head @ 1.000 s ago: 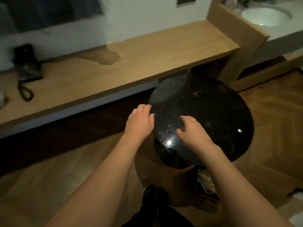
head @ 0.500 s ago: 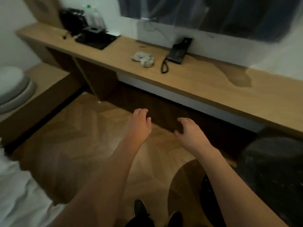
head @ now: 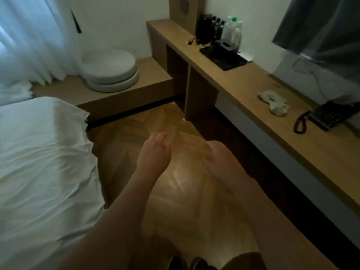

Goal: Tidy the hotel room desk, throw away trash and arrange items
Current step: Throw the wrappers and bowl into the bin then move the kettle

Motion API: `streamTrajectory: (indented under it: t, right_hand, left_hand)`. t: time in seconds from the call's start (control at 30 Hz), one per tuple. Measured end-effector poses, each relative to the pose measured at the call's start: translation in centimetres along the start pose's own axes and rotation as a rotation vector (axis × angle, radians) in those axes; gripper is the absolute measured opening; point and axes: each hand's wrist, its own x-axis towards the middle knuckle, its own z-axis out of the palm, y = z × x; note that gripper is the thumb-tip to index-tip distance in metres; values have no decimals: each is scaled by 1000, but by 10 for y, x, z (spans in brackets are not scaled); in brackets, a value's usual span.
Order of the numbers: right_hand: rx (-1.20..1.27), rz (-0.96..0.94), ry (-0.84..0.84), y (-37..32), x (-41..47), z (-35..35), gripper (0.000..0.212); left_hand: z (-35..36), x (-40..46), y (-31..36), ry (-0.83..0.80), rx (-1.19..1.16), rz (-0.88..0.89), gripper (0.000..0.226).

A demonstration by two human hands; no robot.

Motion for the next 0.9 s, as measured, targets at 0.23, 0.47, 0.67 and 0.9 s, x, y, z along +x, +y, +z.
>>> streamTrajectory:
  t: [0.23, 0.47, 0.67, 0.9]
  right_hand:
    - [2, -46, -55, -35, 94, 9, 58]
    - [26, -164, -29, -73, 219, -12, 58]
    - [22, -244, -29, -114, 310, -25, 58]
    - [4, -251, -70, -161, 422, -17, 59]
  left_hand:
    - [-12, 70, -29, 36, 24, -46, 43]
    - [-44, 183, -48, 108, 112, -136, 44]
    - [-63, 270, -62, 173, 128, -185, 43]
    - [-71, 375, -109, 167, 115, -211, 41]
